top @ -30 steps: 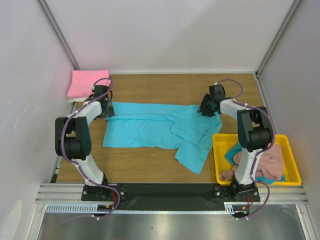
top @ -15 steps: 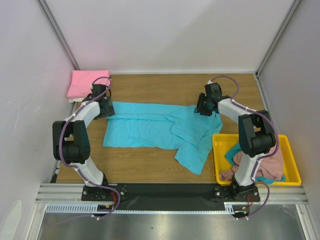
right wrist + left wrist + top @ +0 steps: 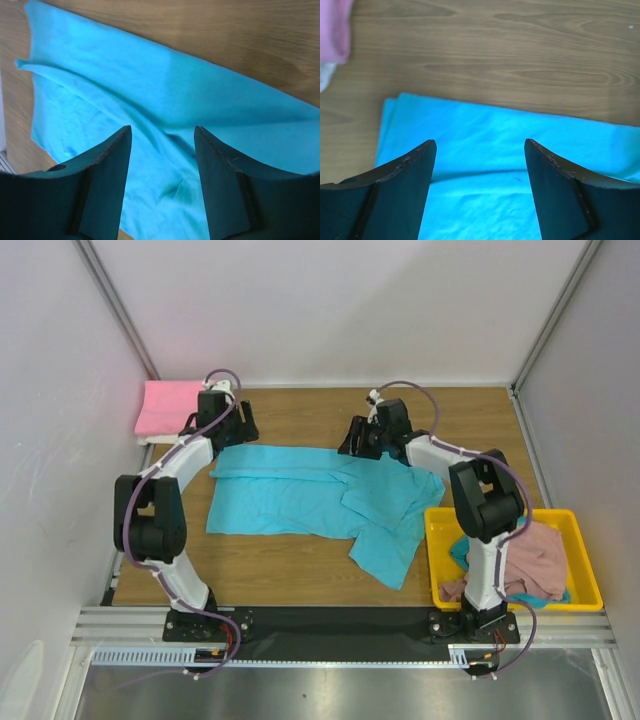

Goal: Fold and stack the t-shirts
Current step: Fold the tshirt

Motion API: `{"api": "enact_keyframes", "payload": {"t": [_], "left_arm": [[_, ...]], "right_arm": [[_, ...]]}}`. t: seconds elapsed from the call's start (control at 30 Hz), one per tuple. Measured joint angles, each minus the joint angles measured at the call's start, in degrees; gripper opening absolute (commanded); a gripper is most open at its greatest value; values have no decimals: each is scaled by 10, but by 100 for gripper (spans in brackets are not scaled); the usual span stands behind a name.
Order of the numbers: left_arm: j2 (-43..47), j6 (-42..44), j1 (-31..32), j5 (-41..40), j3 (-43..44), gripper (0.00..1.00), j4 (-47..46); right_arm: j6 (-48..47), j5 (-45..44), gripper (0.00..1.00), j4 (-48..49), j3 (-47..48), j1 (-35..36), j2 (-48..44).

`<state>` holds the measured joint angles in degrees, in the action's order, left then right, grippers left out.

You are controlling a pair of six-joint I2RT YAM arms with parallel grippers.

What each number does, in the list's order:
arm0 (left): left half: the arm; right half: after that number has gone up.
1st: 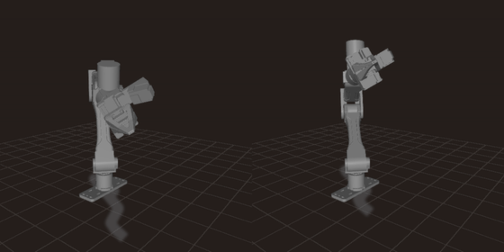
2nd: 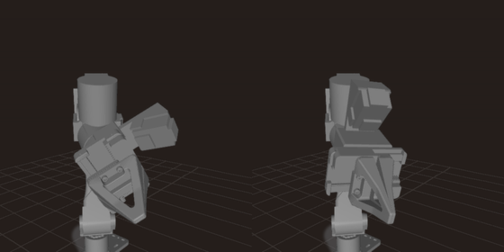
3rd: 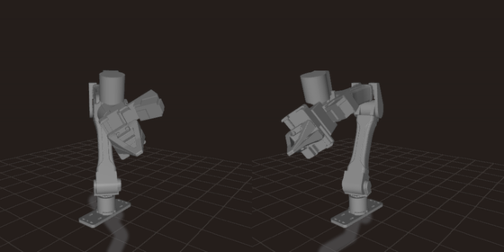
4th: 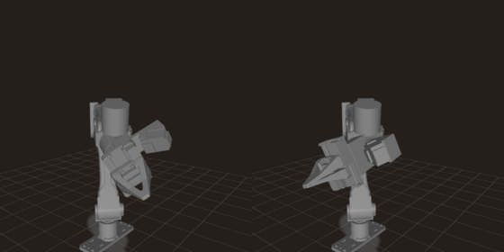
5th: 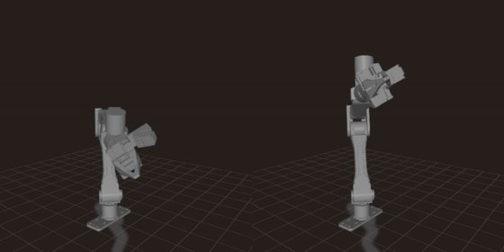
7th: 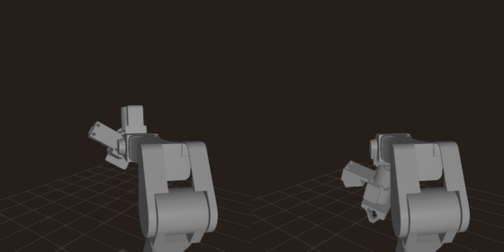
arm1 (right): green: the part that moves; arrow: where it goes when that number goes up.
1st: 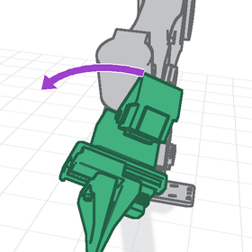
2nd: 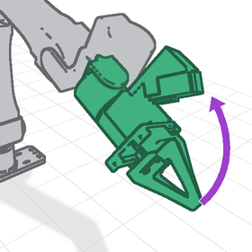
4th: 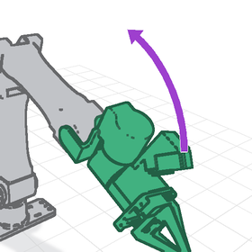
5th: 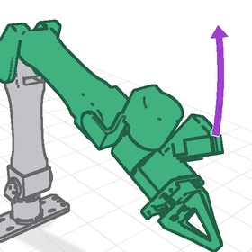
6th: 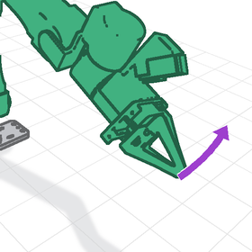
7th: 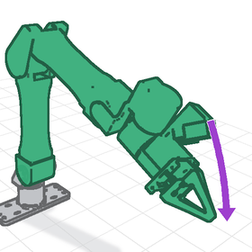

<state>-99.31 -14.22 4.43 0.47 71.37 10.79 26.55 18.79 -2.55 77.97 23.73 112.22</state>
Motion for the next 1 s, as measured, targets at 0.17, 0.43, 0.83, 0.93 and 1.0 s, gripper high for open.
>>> {"api": "enact_keyframes", "payload": {"t": [0.17,0.43,0.83,0.93,1.0], "left_arm": [[-38,-16,6,55,0,77,-55],[-78,-41,7,96,0,76,-91],[-88,-64,18,124,-25,76,-117],[-88,-71,19,132,-38,76,-120],[-88,-75,19,135,-43,76,-120]], "right_arm": [[4,25,59,10,37,5,80],[8,67,59,22,57,17,97],[13,107,57,32,43,49,101],[13,107,57,31,38,51,101],[13,106,56,29,36,53,101]]}}
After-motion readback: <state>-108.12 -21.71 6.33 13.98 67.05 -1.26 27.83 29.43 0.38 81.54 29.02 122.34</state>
